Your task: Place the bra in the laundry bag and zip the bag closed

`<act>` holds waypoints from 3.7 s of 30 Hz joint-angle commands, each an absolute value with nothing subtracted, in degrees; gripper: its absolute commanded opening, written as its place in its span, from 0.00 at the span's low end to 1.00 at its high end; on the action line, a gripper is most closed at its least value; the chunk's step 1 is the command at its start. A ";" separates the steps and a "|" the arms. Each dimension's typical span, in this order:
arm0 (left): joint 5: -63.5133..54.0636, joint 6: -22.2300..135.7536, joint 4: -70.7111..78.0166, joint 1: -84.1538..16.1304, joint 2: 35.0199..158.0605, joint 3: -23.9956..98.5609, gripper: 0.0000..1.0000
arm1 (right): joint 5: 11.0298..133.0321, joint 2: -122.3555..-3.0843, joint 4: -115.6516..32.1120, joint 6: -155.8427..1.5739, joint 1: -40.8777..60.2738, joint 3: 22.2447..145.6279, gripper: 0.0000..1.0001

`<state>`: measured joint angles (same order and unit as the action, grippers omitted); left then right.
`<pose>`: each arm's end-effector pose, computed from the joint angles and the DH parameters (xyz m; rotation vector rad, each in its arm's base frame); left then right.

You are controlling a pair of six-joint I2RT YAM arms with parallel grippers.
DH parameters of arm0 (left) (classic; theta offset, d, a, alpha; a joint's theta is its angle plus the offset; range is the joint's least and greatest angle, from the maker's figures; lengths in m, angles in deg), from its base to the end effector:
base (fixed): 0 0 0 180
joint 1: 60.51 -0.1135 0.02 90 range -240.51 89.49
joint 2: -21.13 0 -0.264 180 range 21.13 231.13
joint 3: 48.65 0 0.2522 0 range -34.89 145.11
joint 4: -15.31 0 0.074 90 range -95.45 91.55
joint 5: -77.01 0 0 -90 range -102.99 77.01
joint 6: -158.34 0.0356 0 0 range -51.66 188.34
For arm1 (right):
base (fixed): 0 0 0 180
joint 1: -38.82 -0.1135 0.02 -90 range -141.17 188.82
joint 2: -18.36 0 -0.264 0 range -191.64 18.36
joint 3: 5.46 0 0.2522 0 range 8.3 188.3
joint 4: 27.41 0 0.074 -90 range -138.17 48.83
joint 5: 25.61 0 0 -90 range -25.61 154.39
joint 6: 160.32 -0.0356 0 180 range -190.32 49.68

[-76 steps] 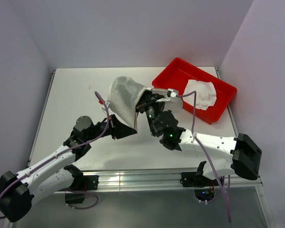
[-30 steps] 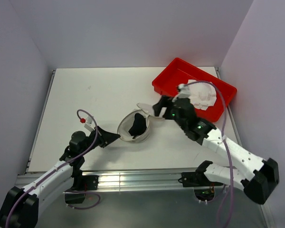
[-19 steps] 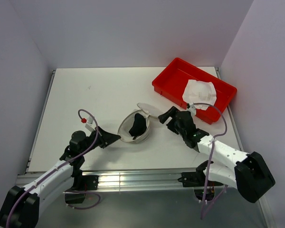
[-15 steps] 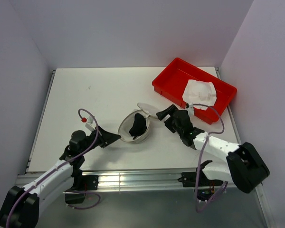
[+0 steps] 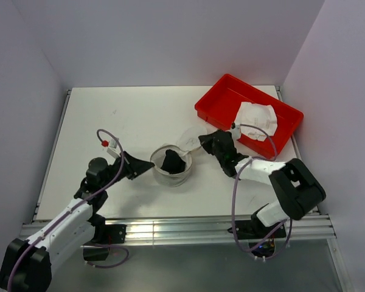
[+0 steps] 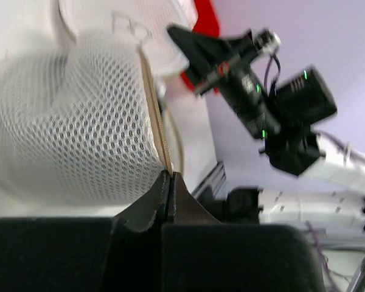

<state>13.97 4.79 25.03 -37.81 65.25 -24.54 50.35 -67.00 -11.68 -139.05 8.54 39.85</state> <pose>0.1520 -0.0811 0.1921 -0.3149 1.9637 -1.4540 0.2553 0.1391 0.1697 0.8422 1.9122 0.8558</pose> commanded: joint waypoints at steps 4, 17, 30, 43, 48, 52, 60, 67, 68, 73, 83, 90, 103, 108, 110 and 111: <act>14.87 9.27 18.01 -45.90 64.21 -4.35 0.00 | 29.35 -48.81 -14.28 -98.81 -4.92 54.26 0.00; 11.52 13.35 10.41 -53.92 69.20 3.88 0.00 | 30.12 -49.46 -24.07 -84.65 -15.32 71.00 0.00; 3.41 25.35 -4.39 -58.75 69.12 13.24 0.00 | 33.01 -66.26 -28.35 -84.11 -18.91 82.73 0.00; 10.82 19.13 1.02 -84.58 74.39 -1.56 0.07 | 39.16 -95.16 -28.60 -90.09 -19.09 107.70 0.00; 18.30 18.07 3.31 -93.20 73.52 -6.41 0.64 | 41.36 -100.90 -30.18 -92.55 -19.09 110.78 0.00; 18.92 19.82 1.73 -91.81 70.62 -3.78 0.77 | 40.39 -99.60 -31.85 -93.52 -18.40 109.99 0.02; 12.76 25.27 -5.30 -81.97 65.70 3.96 0.83 | 43.11 -92.04 -40.46 -96.95 -12.08 107.97 0.79; 19.87 33.70 -6.01 -66.60 64.38 10.28 0.84 | 50.59 -71.33 -45.03 -93.97 3.44 91.73 0.85; 20.84 34.67 -6.01 -62.49 63.33 11.59 0.84 | 50.59 -69.46 -46.09 -93.53 6.28 87.97 0.82; 25.59 39.24 -5.31 -51.83 60.78 12.93 0.86 | 43.40 -67.06 -54.34 -91.33 23.15 82.66 0.67; 31.93 41.54 -3.55 -43.90 60.87 9.33 0.88 | 46.89 -82.96 -58.31 -91.06 43.48 86.08 0.69; 31.57 41.80 -3.73 -43.20 58.75 8.53 0.88 | 55.41 -94.56 -60.51 -92.03 47.00 93.11 0.71; 30.96 41.71 -3.72 -43.11 60.07 8.62 0.87 | 57.53 -86.69 -48.60 -95.18 48.05 85.24 0.00; 29.91 41.97 -4.16 -43.11 59.98 8.53 0.86 | 58.68 -66.04 -38.28 -97.65 46.48 77.48 0.00; 29.38 42.06 -4.34 -43.11 60.16 8.62 0.86 | 58.68 -58.07 -36.52 -97.57 45.25 76.16 0.00; 29.20 42.15 -4.34 -43.11 60.24 8.71 0.86 | 58.59 -55.49 -35.99 -97.57 44.46 75.89 0.00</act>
